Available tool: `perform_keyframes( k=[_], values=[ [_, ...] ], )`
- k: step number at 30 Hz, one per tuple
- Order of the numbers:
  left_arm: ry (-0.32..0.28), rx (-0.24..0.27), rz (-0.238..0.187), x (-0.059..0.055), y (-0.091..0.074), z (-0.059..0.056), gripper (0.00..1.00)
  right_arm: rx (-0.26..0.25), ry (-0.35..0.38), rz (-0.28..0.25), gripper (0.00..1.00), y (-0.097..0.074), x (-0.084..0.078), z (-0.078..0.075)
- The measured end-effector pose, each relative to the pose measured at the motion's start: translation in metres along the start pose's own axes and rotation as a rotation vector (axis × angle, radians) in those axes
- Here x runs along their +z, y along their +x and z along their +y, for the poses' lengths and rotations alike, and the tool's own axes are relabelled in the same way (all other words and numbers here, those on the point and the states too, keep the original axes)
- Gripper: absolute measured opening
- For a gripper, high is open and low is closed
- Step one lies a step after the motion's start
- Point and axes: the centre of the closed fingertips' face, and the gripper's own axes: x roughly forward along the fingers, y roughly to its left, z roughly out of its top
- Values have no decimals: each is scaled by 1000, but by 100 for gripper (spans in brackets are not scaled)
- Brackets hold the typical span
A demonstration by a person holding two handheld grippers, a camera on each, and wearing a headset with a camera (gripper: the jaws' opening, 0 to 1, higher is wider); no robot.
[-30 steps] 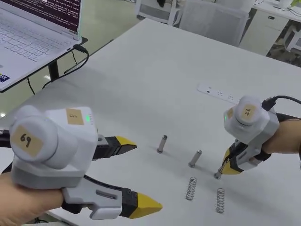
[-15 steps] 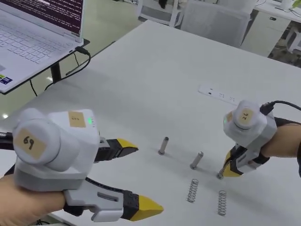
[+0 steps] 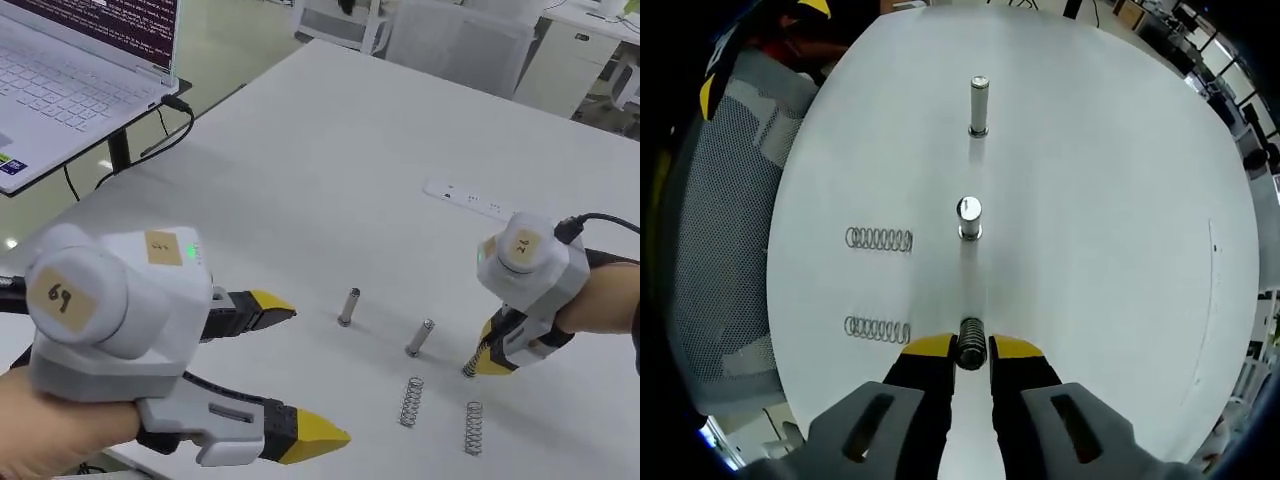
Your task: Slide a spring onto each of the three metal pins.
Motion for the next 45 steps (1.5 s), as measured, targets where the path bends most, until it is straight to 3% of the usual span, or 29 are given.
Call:
perform_keyframes(
  k=[15,28,38,45],
  values=[
    [4,2,4,0,0,-1,64,-37,26,-54,21,-18,3,0],
    [-3,5,12,-1,-2,2,64,-94,101,-213,43,-37,10,2],
    [-8,26,23,1,-5,7,64,-137,188,-392,58,-53,16,7],
    [-12,32,22,6,-3,8,64,-203,190,-494,68,-74,26,12]
  ],
)
